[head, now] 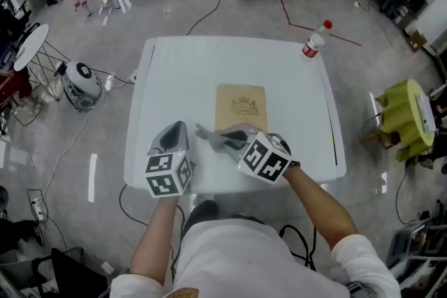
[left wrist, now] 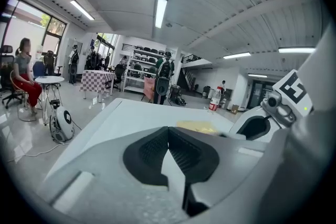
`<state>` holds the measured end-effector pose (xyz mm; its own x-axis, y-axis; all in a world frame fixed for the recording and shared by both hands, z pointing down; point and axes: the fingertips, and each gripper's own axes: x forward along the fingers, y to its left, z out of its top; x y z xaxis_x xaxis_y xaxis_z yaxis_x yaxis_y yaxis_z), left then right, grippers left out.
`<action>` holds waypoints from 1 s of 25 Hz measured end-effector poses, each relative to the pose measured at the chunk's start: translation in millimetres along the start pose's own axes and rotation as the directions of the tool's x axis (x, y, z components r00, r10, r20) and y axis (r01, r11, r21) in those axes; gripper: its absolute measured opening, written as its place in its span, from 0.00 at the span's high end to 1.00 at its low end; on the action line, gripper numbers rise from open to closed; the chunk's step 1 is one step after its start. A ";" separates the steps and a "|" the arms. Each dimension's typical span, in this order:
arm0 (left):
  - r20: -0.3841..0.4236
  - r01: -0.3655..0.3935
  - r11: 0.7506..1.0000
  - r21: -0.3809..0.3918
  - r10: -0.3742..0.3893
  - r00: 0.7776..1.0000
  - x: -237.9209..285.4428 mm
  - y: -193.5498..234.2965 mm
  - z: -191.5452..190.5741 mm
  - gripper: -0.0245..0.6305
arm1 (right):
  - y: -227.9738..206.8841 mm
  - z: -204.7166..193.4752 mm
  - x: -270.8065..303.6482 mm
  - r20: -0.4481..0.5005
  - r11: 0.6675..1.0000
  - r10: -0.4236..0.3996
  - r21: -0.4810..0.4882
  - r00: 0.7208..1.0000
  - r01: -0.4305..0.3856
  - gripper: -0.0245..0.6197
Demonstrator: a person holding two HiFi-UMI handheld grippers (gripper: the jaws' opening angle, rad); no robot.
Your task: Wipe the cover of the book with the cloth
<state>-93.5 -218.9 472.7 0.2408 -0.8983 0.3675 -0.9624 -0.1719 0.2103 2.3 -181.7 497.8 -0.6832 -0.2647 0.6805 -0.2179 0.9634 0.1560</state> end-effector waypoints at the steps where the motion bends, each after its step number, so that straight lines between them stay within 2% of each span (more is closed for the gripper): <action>1: 0.000 0.005 1.000 0.002 -0.005 1.000 -0.5 -5.2 1.0 0.95 | -8.0 1.1 -7.8 0.030 0.998 -0.039 0.040 0.999 0.037 0.94; 4: -0.001 0.030 0.999 0.019 -0.030 1.000 -1.7 -23.2 5.8 0.95 | -27.7 3.9 -34.4 0.098 0.980 -0.143 0.150 0.985 0.128 0.94; 8: 0.004 0.069 0.996 0.054 -0.070 0.998 -1.4 -46.4 14.5 0.95 | -51.4 -1.3 -70.5 0.148 0.944 -0.266 0.238 0.953 0.226 0.94; 14: 0.019 0.099 0.991 0.089 -0.101 0.995 -3.0 -78.4 30.9 0.95 | -78.6 -15.9 -129.8 0.199 0.852 -0.453 0.384 0.869 0.357 0.94; 21: 0.008 0.138 0.983 0.121 -0.139 0.990 -0.5 -112.1 28.6 0.95 | -89.7 -45.0 -179.7 0.229 0.724 -0.611 0.550 0.758 0.417 0.94; 23: 0.005 0.146 0.981 0.126 -0.148 0.989 -0.8 -118.8 27.6 0.95 | -90.7 -52.1 -188.1 0.220 0.698 -0.637 0.572 0.739 0.431 0.94; 25: 0.004 0.155 0.979 0.132 -0.157 0.988 -1.6 -122.2 26.8 0.95 | -89.9 -55.4 -190.2 0.214 0.687 -0.647 0.580 0.732 0.437 0.94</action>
<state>20.4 -207.3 422.2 0.3884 -0.8618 0.3262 -0.9215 -0.3611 0.1431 190.4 -215.6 394.0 -0.5084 -0.8259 0.2438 -0.8529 0.5219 -0.0106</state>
